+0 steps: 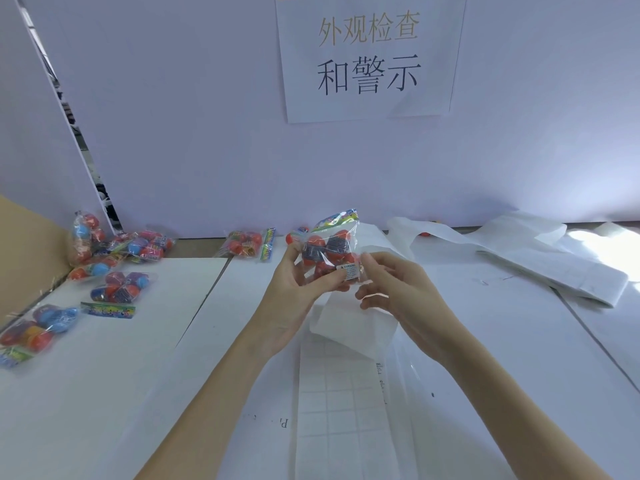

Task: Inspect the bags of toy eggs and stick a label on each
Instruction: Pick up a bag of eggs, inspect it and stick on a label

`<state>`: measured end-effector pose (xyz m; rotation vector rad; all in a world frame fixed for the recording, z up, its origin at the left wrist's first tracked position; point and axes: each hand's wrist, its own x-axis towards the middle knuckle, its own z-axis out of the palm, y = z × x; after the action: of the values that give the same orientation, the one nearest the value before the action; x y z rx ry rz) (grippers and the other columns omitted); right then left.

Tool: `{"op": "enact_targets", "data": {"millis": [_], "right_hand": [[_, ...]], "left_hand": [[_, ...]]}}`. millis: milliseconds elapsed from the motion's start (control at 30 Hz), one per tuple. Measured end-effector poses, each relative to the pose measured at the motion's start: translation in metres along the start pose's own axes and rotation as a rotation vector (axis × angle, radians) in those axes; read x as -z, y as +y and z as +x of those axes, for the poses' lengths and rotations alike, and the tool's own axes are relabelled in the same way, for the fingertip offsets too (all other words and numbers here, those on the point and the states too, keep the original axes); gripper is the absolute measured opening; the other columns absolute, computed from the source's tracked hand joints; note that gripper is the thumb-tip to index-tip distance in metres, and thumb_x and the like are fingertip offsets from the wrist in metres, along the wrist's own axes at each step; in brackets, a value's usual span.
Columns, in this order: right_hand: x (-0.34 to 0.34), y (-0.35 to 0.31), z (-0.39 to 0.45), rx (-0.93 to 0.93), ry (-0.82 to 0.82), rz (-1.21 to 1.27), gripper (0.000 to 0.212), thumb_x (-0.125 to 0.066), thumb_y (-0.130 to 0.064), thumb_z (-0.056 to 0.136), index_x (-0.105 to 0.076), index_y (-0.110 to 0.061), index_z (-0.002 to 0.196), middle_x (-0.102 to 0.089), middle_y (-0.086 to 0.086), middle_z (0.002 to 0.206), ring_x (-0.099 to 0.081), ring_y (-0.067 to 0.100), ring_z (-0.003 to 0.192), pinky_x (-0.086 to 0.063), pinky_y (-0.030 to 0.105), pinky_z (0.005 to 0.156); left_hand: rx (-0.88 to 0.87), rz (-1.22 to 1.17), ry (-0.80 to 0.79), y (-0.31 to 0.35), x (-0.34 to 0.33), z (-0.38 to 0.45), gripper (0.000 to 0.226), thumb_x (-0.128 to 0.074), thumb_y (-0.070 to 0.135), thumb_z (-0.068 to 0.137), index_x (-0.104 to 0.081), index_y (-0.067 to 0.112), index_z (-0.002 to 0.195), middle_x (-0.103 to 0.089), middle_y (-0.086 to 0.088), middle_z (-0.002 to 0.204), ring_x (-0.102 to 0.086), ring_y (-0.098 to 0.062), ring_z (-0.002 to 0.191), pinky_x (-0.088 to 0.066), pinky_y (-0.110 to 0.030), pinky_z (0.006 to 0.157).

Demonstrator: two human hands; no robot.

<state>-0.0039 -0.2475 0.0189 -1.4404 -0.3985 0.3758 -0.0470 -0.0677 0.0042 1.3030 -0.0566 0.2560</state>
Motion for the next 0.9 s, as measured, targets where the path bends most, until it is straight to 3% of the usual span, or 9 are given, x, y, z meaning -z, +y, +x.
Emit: {"op": "enact_targets", "data": {"millis": [233, 400, 500, 600, 733, 900], "right_hand": [[0.001, 0.005, 0.001, 0.047, 0.027, -0.026, 0.032, -0.076, -0.025, 0.094, -0.069, 0.005, 0.101, -0.068, 0.005, 0.084, -0.065, 0.015, 0.072, -0.055, 0.024, 0.072], [0.004, 0.005, 0.001, 0.039, -0.010, 0.037, 0.022, -0.079, -0.020, 0.091, -0.070, 0.000, 0.095, -0.067, 0.008, 0.088, -0.067, 0.014, 0.075, -0.057, 0.024, 0.077], [0.005, 0.004, 0.001, 0.038, -0.065, 0.106, 0.018, -0.078, -0.020, 0.091, -0.072, -0.004, 0.096, -0.068, 0.008, 0.089, -0.065, 0.016, 0.078, -0.057, 0.026, 0.080], [0.006, 0.004, 0.001, 0.070, -0.118, 0.124, 0.018, -0.075, -0.020, 0.093, -0.074, -0.003, 0.099, -0.070, 0.009, 0.097, -0.066, 0.017, 0.083, -0.057, 0.026, 0.084], [0.006, 0.002, 0.001, 0.124, -0.128, 0.104, 0.032, -0.074, -0.021, 0.091, -0.073, 0.005, 0.108, -0.068, 0.024, 0.121, -0.067, 0.020, 0.089, -0.057, 0.027, 0.087], [0.007, -0.002, 0.001, 0.092, -0.143, 0.133, 0.035, -0.063, -0.024, 0.097, -0.075, 0.008, 0.105, -0.072, 0.020, 0.103, -0.066, 0.020, 0.082, -0.058, 0.025, 0.078]], "left_hand": [[0.000, -0.005, -0.053, -0.002, -0.004, -0.004, 0.051, -0.077, 0.013, 0.092, -0.053, 0.008, 0.137, -0.071, -0.017, 0.128, -0.071, -0.036, 0.115, -0.059, -0.038, 0.094], [-0.015, -0.027, -0.025, -0.002, -0.005, -0.003, 0.046, -0.072, 0.010, 0.092, -0.057, 0.010, 0.136, -0.071, -0.016, 0.127, -0.070, -0.033, 0.117, -0.059, -0.034, 0.090], [-0.041, -0.019, 0.006, -0.001, -0.005, -0.004, 0.046, -0.076, 0.009, 0.088, -0.061, 0.012, 0.131, -0.071, -0.013, 0.129, -0.069, -0.031, 0.121, -0.057, -0.037, 0.097], [-0.068, -0.048, 0.002, 0.001, -0.005, -0.003, 0.049, -0.077, 0.005, 0.086, -0.061, 0.008, 0.132, -0.070, -0.014, 0.131, -0.068, -0.029, 0.123, -0.055, -0.031, 0.098], [-0.078, -0.099, -0.030, 0.004, -0.003, -0.004, 0.052, -0.075, -0.001, 0.085, -0.060, 0.007, 0.134, -0.070, -0.013, 0.128, -0.068, -0.025, 0.120, -0.055, -0.026, 0.095], [-0.050, -0.115, -0.024, 0.005, 0.001, -0.003, 0.045, -0.073, 0.004, 0.089, -0.062, 0.009, 0.132, -0.074, -0.008, 0.114, -0.072, -0.021, 0.101, -0.057, -0.026, 0.083]]}}
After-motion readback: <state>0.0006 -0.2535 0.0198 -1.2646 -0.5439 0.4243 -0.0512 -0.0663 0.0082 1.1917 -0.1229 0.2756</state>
